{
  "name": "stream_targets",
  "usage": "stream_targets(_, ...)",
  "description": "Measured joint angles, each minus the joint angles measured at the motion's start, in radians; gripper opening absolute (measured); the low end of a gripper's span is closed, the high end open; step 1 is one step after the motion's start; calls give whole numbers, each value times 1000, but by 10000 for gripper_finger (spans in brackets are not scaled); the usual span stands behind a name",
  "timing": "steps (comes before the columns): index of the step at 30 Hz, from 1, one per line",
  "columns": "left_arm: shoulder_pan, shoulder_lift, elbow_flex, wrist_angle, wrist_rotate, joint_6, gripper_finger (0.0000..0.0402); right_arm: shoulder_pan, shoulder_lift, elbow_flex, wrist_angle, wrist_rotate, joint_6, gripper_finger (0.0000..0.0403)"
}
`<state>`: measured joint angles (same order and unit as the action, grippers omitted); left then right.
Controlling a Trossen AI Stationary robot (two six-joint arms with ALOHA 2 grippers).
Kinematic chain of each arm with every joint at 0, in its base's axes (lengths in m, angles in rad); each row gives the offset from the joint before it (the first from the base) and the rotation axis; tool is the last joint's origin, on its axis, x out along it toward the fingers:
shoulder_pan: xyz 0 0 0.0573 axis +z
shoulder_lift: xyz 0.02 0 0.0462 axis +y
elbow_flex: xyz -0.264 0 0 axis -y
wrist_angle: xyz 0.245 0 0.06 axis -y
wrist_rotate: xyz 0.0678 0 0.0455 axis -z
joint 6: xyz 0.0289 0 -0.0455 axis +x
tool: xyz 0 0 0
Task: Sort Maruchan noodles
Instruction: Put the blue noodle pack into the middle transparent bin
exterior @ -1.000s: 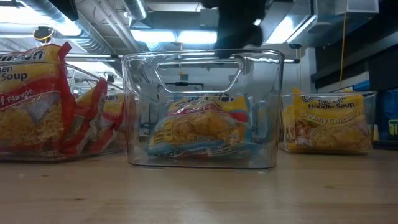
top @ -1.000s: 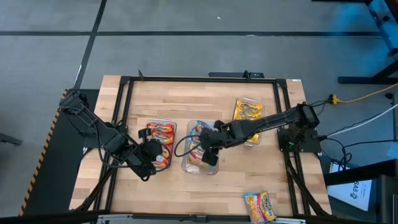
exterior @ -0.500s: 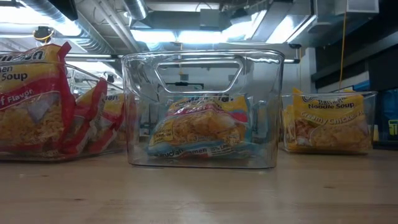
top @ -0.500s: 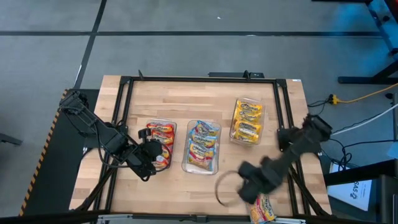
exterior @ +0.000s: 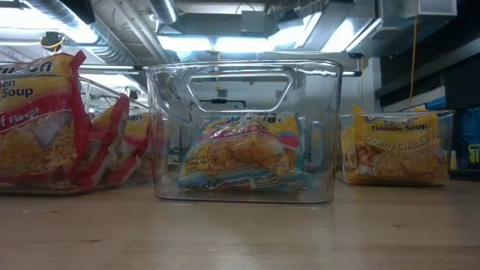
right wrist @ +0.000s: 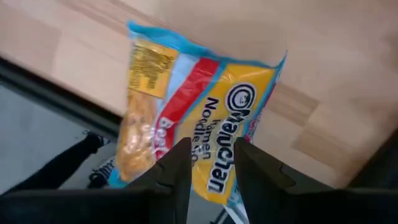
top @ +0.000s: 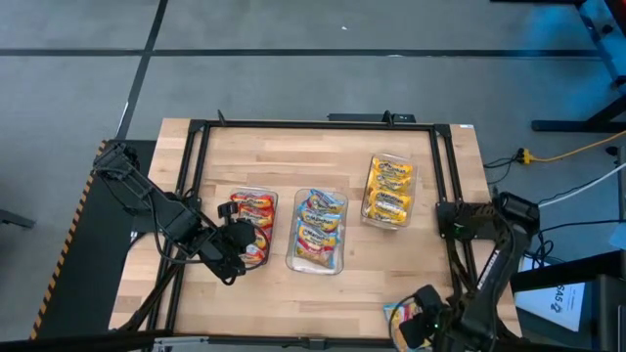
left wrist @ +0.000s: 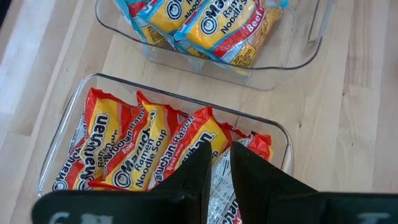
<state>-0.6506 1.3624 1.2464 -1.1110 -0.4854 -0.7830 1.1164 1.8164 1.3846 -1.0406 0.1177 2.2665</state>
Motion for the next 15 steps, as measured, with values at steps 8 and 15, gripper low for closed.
stream_targets(8, 0, 0, 0, 0, 14, 0, 53, -16, 1, -162, 160, -43, 60, 118)
stream_targets(15, 0, 0, 0, -1, 32, 0, 53, -50, -6, -263, 360, -82, 21, 105)
